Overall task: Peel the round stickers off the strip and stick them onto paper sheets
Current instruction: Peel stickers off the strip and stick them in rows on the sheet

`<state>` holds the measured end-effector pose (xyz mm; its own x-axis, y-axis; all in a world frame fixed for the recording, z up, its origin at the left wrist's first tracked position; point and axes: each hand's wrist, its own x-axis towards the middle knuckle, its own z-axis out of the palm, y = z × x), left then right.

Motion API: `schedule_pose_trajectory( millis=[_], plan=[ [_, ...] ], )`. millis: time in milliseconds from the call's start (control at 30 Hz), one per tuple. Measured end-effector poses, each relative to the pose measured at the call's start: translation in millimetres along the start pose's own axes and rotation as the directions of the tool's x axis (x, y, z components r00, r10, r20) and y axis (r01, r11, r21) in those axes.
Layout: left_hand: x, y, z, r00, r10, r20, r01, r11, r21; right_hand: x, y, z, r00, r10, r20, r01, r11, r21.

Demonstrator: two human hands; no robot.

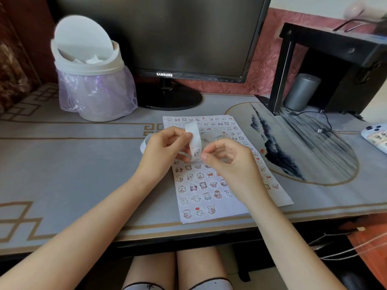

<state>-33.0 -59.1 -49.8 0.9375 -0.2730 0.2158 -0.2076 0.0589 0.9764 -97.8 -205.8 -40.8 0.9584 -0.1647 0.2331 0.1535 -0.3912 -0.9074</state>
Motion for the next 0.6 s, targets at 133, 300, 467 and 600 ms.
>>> schedule_pose_trajectory(
  millis=[133,300,467,600],
  plan=[
    [0.2,1.7,0.8,1.0,-0.006,0.001,0.006,0.999,-0.048,9.4,2.9,5.6,0.998,-0.03,-0.062,0.029,1.0,-0.005],
    [0.8,2.1,1.9,1.0,-0.018,0.018,0.019,0.998,-0.06,10.8,5.3,7.1,0.994,-0.059,-0.097,0.064,0.997,0.049],
    [0.6,1.0,3.4,0.996,-0.071,0.059,0.074,0.996,-0.049,11.4,6.5,2.8,0.99,-0.07,-0.119,0.078,0.995,0.062],
    [0.0,0.2,3.5,0.992,-0.082,0.092,0.084,0.996,-0.02,11.3,8.0,1.7,0.99,-0.08,-0.119,0.085,0.996,0.038]
  ],
)
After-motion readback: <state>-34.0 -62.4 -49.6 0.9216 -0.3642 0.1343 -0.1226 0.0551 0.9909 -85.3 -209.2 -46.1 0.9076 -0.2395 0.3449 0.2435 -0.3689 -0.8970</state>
